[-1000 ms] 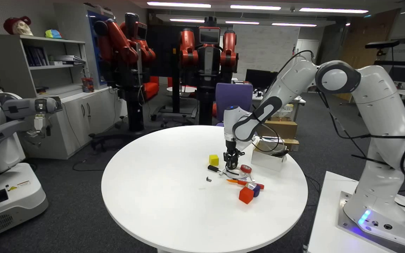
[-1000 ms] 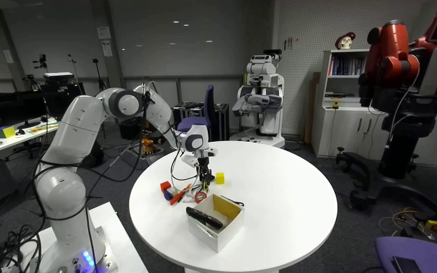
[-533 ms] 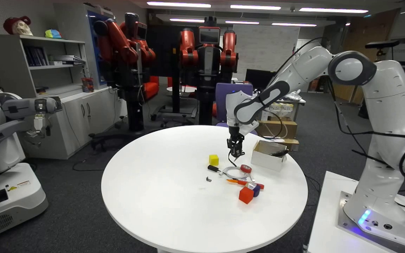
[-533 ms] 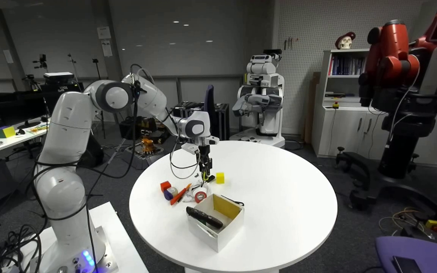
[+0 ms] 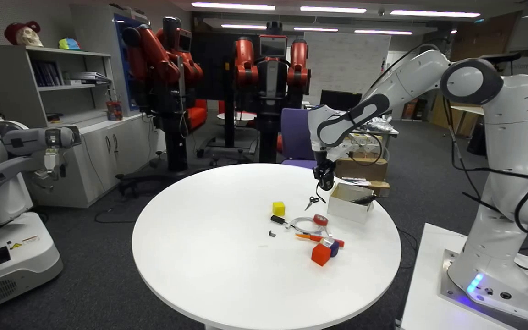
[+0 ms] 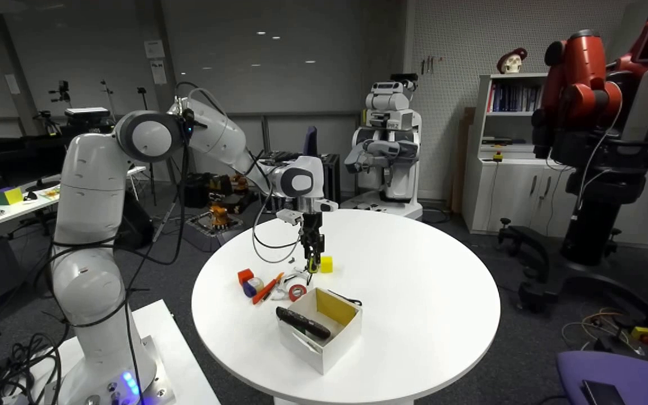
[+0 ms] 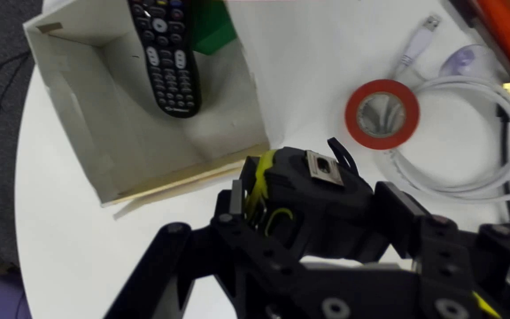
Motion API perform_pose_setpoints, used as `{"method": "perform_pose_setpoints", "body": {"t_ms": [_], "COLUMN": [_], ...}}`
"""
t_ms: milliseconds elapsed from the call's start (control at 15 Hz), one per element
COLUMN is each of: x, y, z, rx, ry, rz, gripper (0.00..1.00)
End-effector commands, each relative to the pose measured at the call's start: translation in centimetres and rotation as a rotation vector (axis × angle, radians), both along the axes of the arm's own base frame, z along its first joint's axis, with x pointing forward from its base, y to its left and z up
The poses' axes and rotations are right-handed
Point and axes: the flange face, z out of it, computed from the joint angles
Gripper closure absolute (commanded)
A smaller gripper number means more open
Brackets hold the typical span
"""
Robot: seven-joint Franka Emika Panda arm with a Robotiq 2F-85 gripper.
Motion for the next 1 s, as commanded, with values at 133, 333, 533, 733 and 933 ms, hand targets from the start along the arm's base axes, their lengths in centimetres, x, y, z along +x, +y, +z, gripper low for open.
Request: {"method": "perform_pose_setpoints", "body": {"t_ms": [133,333,533,733,933], "x": [-2.7,-3.8,-4.3,-4.3,-4.1], "y": [-8.3,-11.5,-12.5,-12.2,-11.3], "z": [-3.0,-5.2,-7.1,-8.1,-7.2], "rx": [-0.096,-0.141,-0.166,-0.181,-0.166], "ry": [0.141,0.214,0.257,0.266,0.245], "rz": [-0.074,-0.097,-0.089,-0.084,-0.076], "gripper": [0.49,0.49,0.49,0.06,0.0]}}
